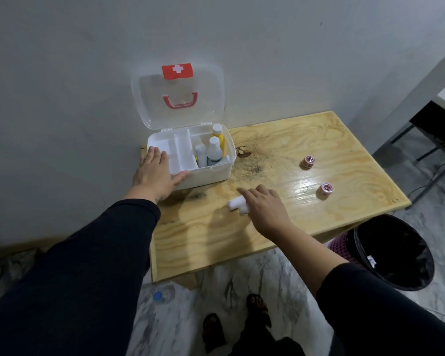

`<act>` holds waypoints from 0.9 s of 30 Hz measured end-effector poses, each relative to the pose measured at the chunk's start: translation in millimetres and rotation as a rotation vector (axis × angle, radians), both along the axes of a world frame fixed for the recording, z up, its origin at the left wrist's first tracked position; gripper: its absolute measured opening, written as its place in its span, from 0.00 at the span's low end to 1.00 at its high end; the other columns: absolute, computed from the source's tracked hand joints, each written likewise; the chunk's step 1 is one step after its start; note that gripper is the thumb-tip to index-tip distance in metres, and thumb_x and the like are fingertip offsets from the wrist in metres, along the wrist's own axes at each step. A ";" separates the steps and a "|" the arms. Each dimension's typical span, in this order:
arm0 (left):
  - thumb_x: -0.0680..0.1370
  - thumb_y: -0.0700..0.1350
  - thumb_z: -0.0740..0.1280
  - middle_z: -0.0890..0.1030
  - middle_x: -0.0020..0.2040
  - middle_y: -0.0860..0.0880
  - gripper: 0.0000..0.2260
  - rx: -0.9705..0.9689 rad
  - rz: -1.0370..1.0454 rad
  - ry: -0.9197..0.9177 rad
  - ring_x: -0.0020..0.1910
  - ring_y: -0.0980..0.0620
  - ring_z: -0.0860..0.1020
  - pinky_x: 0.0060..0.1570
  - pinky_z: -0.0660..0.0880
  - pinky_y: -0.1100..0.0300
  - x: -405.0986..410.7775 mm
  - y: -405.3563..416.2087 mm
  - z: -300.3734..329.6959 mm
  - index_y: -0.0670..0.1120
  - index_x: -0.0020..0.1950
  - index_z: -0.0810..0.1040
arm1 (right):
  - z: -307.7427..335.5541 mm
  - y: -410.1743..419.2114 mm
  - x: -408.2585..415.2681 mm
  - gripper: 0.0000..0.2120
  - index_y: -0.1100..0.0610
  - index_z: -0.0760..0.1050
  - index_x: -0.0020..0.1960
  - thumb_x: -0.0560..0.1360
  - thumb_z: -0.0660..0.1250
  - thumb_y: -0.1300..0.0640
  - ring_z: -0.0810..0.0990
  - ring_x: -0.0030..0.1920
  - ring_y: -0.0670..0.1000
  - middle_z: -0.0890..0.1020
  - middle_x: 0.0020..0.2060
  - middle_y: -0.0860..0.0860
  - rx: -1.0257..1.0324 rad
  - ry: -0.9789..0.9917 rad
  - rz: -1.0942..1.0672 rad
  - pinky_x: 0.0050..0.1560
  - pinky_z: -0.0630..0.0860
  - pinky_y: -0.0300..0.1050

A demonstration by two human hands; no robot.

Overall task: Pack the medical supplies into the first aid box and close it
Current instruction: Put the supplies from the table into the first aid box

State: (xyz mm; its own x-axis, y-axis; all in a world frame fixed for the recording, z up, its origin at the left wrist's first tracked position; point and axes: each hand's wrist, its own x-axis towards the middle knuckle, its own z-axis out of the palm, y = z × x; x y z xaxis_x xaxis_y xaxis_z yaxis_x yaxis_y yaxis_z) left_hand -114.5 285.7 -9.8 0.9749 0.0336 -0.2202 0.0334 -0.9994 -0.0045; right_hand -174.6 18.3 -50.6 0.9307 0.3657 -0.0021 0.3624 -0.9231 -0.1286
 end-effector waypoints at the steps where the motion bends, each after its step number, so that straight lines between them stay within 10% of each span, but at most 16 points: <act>1: 0.75 0.69 0.45 0.47 0.78 0.41 0.42 0.002 0.000 0.001 0.77 0.46 0.43 0.75 0.42 0.51 0.1 0.0 0.1 0.38 0.77 0.47 | 1.9 4.4 4.2 0.29 0.53 0.61 0.72 0.74 0.61 0.65 0.70 0.60 0.56 0.76 0.60 0.51 -0.023 0.018 0.038 0.55 0.68 0.49; 7: 0.75 0.69 0.46 0.46 0.79 0.41 0.42 -0.012 0.005 -0.010 0.77 0.47 0.42 0.74 0.42 0.51 -1.3 -0.3 -0.7 0.39 0.77 0.47 | 2.5 19.6 23.1 0.22 0.55 0.70 0.67 0.74 0.63 0.65 0.75 0.54 0.60 0.69 0.62 0.56 -0.047 0.148 0.050 0.37 0.69 0.49; 16: 0.75 0.70 0.44 0.43 0.79 0.43 0.42 -0.034 0.014 -0.009 0.77 0.48 0.40 0.74 0.39 0.52 -2.7 0.9 -4.4 0.40 0.77 0.44 | 0.3 20.3 32.9 0.24 0.46 0.68 0.68 0.73 0.67 0.50 0.73 0.53 0.56 0.83 0.50 0.50 -0.115 0.045 0.049 0.53 0.65 0.47; 21: 0.74 0.70 0.43 0.44 0.79 0.42 0.42 -0.033 0.011 -0.041 0.77 0.48 0.39 0.74 0.38 0.51 -3.5 0.9 -7.1 0.40 0.77 0.44 | 4.6 24.7 22.1 0.22 0.50 0.64 0.58 0.70 0.70 0.47 0.79 0.46 0.58 0.80 0.51 0.52 0.078 0.135 -0.073 0.36 0.71 0.46; 27: 0.74 0.70 0.49 0.39 0.78 0.42 0.45 -0.123 0.064 -0.114 0.76 0.46 0.37 0.74 0.38 0.50 -5.7 -0.5 -4.5 0.40 0.77 0.43 | 58.5 48.4 28.5 0.22 0.54 0.70 0.57 0.69 0.73 0.47 0.80 0.48 0.57 0.82 0.50 0.54 0.451 0.085 -0.129 0.40 0.73 0.47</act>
